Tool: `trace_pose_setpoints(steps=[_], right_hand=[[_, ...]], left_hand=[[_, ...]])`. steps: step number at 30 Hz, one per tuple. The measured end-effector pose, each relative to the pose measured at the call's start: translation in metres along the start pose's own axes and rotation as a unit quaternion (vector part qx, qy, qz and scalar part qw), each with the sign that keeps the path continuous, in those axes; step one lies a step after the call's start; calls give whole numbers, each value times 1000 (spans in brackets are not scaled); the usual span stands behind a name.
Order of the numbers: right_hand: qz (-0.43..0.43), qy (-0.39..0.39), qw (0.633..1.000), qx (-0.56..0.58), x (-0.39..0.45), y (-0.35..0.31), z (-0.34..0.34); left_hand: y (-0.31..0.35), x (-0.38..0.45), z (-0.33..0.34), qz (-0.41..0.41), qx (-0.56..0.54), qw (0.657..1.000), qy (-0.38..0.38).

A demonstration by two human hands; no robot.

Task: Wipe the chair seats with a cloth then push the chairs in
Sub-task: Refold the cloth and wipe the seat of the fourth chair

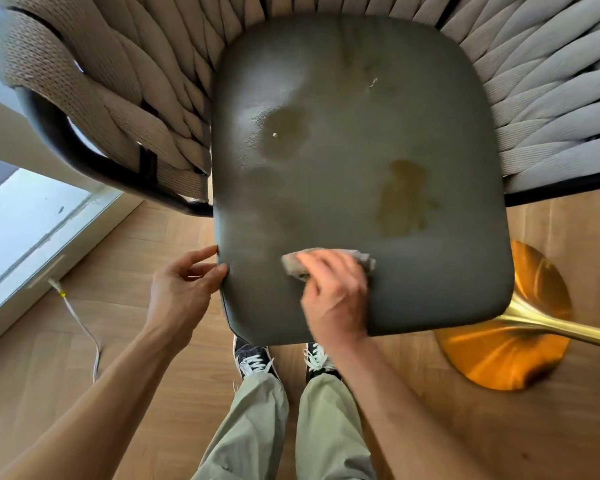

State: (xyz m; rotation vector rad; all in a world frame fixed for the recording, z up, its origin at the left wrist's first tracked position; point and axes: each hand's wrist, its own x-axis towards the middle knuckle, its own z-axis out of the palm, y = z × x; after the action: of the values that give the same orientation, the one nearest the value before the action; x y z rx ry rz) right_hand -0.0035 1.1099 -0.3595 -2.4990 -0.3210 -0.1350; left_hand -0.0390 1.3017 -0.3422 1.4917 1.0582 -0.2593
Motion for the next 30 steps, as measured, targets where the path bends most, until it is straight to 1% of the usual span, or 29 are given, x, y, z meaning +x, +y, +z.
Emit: trace_pose_setpoints(steps=[3,5,8,10,14,17,21,24,27,30], right_hand=[[-15,-41,999,27,-8,-52,28],[-28,-75,997,23,-11,-78,42],[-31,-108,994,-1,-8,-90,50],[-30,-108,993,-25,-5,-84,44],[12,-43,997,-60,7,-46,20],[15,-16,995,-99,13,2,-3],[24,5,989,-144,23,63,-42],[53,8,981,-186,30,104,-73],[92,14,971,-222,37,143,-101],[138,24,964,-225,45,172,-121]], left_hand=[[5,-1,2,-27,-61,998,7],[8,-2,1,-45,-85,995,-2],[9,-4,-1,-58,-103,993,-16],[9,-4,0,-57,-96,994,-15],[11,-4,2,-40,-64,997,-11],[9,-1,2,-6,-7,1000,3],[8,3,3,42,60,996,48],[7,5,5,64,88,992,61],[6,8,8,77,92,991,66],[5,10,9,79,90,991,67]])
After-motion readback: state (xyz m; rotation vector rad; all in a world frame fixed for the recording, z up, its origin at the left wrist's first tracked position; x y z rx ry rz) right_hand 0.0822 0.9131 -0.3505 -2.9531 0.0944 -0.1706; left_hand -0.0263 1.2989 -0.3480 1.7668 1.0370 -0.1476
